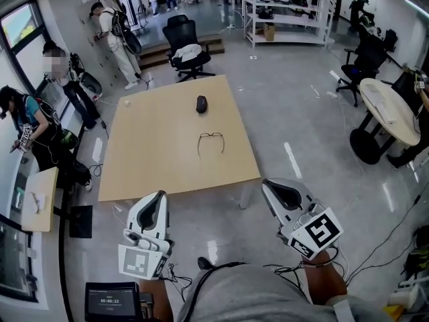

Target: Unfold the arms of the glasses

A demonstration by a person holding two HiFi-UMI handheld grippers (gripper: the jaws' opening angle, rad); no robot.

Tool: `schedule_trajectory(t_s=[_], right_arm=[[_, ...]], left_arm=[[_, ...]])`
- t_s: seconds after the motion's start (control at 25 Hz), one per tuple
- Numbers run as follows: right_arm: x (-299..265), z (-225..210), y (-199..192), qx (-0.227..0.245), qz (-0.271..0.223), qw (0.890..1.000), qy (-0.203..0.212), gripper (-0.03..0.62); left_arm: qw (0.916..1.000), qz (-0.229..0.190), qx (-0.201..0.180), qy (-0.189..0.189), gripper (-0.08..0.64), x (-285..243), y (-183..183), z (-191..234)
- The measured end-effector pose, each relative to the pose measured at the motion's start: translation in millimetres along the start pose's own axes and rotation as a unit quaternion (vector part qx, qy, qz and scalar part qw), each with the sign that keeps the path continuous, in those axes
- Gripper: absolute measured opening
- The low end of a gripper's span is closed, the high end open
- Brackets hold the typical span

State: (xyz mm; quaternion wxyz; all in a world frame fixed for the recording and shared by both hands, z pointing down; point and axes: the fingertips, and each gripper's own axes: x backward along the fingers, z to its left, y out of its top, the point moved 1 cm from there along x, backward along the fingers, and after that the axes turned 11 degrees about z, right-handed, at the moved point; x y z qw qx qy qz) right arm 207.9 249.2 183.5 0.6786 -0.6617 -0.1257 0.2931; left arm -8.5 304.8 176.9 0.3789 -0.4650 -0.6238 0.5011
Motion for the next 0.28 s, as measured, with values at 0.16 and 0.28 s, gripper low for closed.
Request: schedule_trajectory(t_s=[0.16,0.28], right_arm=[[10.8,1.8,2.8,0.002,-0.004,1.000,0.001,0.008],[17.7,-0.5,2.4,0.002,-0.007,1.000,0.001,0.008]], left_arm=[[1.0000,-0.003,-0.001,0.006,0.005,7.3,6.8,-6.2],[1.0000,-0.006,-0.003,0.007,0.006,7.8,10.7,-13.2]])
